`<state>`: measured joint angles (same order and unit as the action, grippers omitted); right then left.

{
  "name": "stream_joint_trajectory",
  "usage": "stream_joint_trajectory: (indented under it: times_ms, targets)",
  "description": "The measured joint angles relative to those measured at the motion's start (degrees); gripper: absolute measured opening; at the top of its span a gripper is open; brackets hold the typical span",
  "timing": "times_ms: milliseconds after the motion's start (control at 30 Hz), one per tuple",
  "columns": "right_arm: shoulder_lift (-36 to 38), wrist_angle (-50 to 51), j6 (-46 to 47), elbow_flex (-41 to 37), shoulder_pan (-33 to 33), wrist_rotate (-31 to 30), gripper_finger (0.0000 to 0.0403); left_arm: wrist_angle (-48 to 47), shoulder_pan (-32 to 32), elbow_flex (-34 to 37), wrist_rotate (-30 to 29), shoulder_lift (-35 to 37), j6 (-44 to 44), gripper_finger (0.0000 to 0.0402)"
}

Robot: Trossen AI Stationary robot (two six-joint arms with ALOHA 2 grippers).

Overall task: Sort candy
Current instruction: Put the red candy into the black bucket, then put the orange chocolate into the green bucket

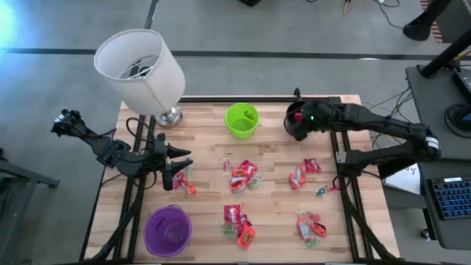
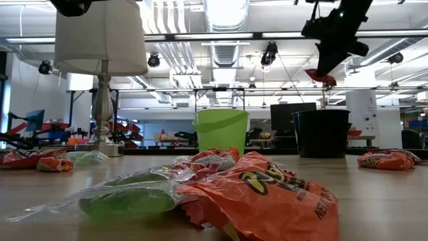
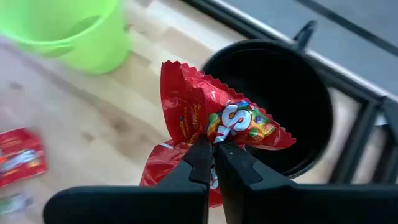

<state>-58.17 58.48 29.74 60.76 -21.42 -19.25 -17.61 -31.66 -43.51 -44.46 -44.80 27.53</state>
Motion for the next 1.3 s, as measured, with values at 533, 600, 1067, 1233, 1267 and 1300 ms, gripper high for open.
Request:
stream_joint_trajectory:
  times_ms: [533, 600, 1067, 1233, 1267, 1300]
  targets:
    - [0.0, -1.5, -10.9, -4.3, -16.4, 3.3, 0.0009, 0.0, 0.0, 0.0, -0.1, 0.0, 0.2, 0.0152]
    - [0.0, -3.2, -11.1, -4.3, -16.4, 3.4, 0.0013, 0.0, 0.0, 0.0, -0.1, 0.0, 0.2, 0.0152]
    - [-3.6, -7.0, -11.8, -4.3, -16.4, 7.2, 0.0100, 0.3, 0.0, 0.0, -0.1, 0.0, 0.6, 0.0152]
    - [-4.4, -7.0, -11.3, -4.3, -16.4, 7.2, 0.0111, 0.6, 0.0, 0.0, -0.1, 0.0, 0.6, 0.0152]
    - [-4.4, -7.0, -11.1, -4.3, -16.4, 7.2, 0.0112, 0.5, 0.0, 0.0, -0.1, 0.0, 0.6, 0.0152]
    - [-4.3, -6.9, -11.0, -4.2, -16.4, 7.2, 0.0111, 0.5, 0.0, 0.0, -0.1, 0.0, 0.6, 0.0152]
